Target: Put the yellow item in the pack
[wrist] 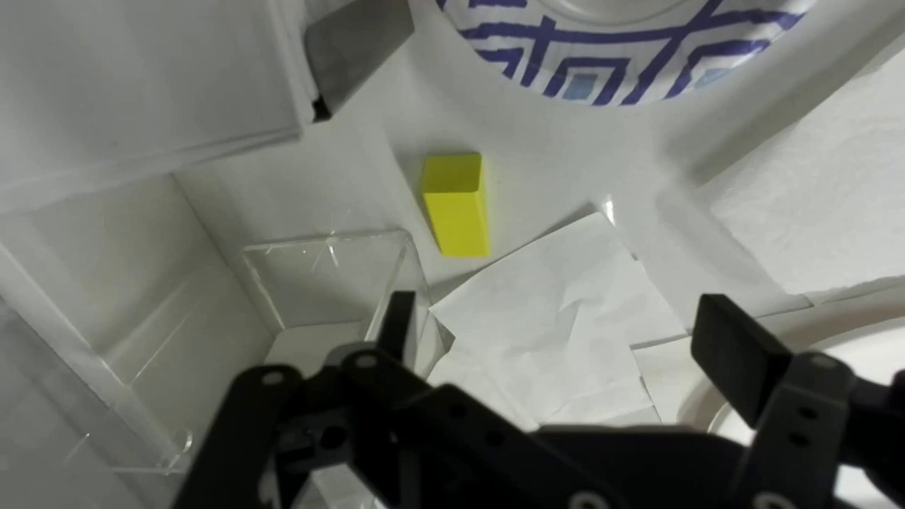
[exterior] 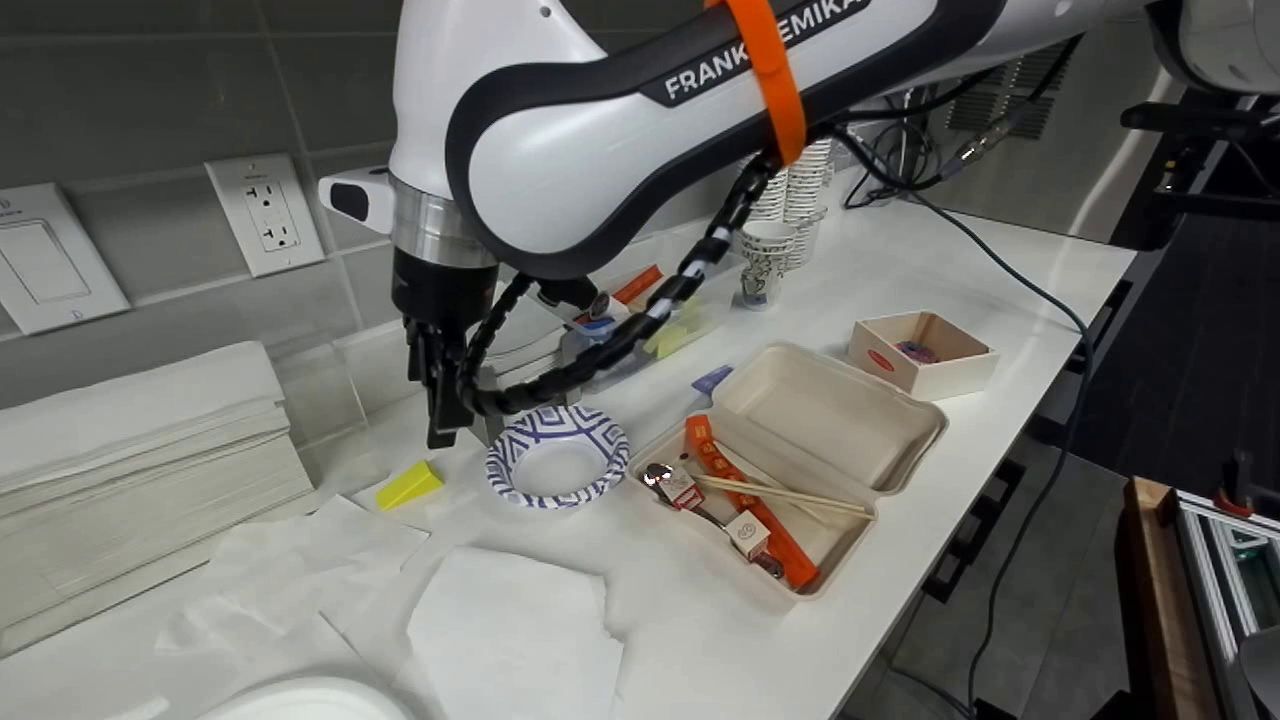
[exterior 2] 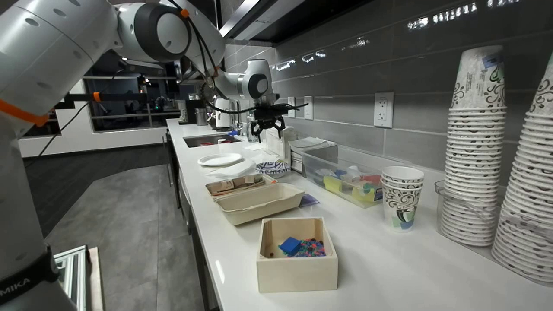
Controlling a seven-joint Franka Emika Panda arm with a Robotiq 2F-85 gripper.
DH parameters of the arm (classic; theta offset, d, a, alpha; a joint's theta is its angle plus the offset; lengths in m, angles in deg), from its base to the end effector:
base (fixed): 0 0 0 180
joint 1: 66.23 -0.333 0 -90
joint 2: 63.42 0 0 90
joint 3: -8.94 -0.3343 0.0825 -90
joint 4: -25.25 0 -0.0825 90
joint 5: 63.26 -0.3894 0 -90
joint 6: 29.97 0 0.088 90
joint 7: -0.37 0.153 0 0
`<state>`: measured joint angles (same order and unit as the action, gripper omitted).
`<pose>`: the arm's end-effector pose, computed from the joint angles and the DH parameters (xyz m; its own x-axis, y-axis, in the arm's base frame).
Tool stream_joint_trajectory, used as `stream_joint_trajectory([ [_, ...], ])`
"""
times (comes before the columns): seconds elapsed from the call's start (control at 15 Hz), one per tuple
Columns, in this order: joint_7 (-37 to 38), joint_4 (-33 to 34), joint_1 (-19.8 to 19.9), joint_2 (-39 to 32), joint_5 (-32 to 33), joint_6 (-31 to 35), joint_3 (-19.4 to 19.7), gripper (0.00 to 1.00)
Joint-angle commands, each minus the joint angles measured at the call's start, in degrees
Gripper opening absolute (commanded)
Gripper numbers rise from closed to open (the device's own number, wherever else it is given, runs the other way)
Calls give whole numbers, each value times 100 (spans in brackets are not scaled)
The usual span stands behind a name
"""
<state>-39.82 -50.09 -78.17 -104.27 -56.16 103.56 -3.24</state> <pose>0.7446 0.2838 0.3228 0.3989 0.8805 0.2561 0.8748 -0.4491 0.1816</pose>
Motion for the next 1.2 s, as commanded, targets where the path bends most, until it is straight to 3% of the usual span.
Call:
stream_joint_trajectory([
  [0.0, -13, 87, 6, -99, 73, 129, -27, 100],
  [1.13, -783, 2075, -163, -1837, 50, -703, -32, 100],
])
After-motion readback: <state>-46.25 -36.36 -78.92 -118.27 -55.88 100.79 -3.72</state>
